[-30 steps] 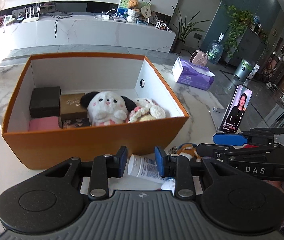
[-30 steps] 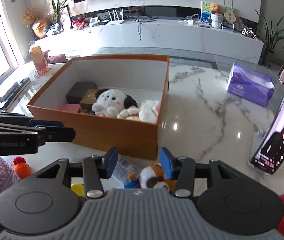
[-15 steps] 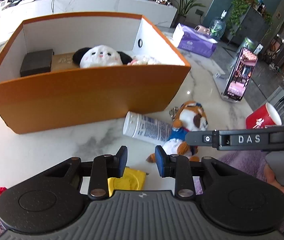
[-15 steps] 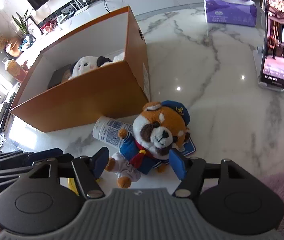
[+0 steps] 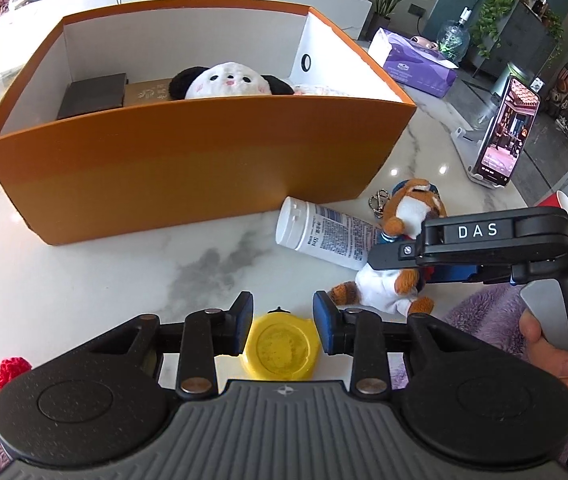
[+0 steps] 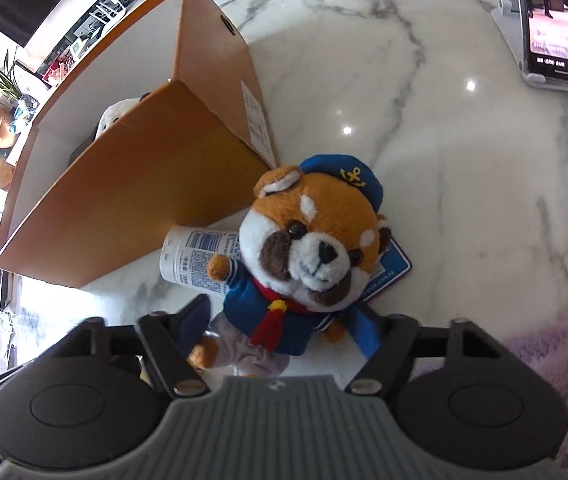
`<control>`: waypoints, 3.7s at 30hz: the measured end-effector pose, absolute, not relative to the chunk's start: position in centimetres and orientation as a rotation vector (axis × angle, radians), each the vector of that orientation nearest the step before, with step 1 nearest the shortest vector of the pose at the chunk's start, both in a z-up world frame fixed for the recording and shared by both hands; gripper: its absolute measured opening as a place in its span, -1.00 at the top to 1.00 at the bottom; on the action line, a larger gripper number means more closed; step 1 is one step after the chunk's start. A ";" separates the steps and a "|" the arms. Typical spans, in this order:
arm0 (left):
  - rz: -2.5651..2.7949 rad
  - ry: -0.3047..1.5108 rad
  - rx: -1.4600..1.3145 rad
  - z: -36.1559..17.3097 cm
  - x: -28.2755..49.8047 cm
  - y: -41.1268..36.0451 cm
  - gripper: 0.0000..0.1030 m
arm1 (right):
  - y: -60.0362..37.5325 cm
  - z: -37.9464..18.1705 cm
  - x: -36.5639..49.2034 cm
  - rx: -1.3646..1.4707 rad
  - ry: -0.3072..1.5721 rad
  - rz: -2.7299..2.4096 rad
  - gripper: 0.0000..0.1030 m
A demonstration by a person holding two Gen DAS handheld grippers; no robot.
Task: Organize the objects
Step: 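Grasp the raccoon sailor plush with the right tool while the left tool grasps the orange crocheted ball, then lift and carry the raccoon plush and crocheted ball over the orange box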
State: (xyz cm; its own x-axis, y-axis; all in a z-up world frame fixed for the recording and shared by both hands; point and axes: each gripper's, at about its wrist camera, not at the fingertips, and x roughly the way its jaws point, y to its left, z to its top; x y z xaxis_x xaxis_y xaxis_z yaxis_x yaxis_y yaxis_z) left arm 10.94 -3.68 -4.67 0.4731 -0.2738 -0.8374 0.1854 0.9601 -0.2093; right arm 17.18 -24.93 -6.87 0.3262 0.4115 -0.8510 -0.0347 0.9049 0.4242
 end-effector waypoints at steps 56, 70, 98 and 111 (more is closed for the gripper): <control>0.091 1.276 -0.005 -7.0 9.3 7.6 -0.06 | -19.5 -5.0 11.6 -0.051 1.105 0.308 0.02; 0.066 1.146 -0.088 -4.3 8.6 7.0 0.04 | -20.5 -1.7 10.2 -0.098 0.998 0.317 0.23; -0.263 0.857 -0.073 7.2 14.9 -0.4 0.04 | -19.1 9.1 12.1 -0.153 0.608 0.420 0.31; -0.276 0.896 -0.087 5.8 22.5 0.6 0.05 | -14.8 8.8 21.5 -0.353 0.591 0.677 0.32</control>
State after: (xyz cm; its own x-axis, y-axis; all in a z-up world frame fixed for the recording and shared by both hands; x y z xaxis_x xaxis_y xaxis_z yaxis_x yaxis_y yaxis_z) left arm 22.49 0.58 5.83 0.5923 -0.2728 -0.7582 0.2004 0.9612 -0.1893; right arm 21.45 -14.76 8.84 0.6266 0.4802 -0.6138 -0.6732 0.7303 -0.1159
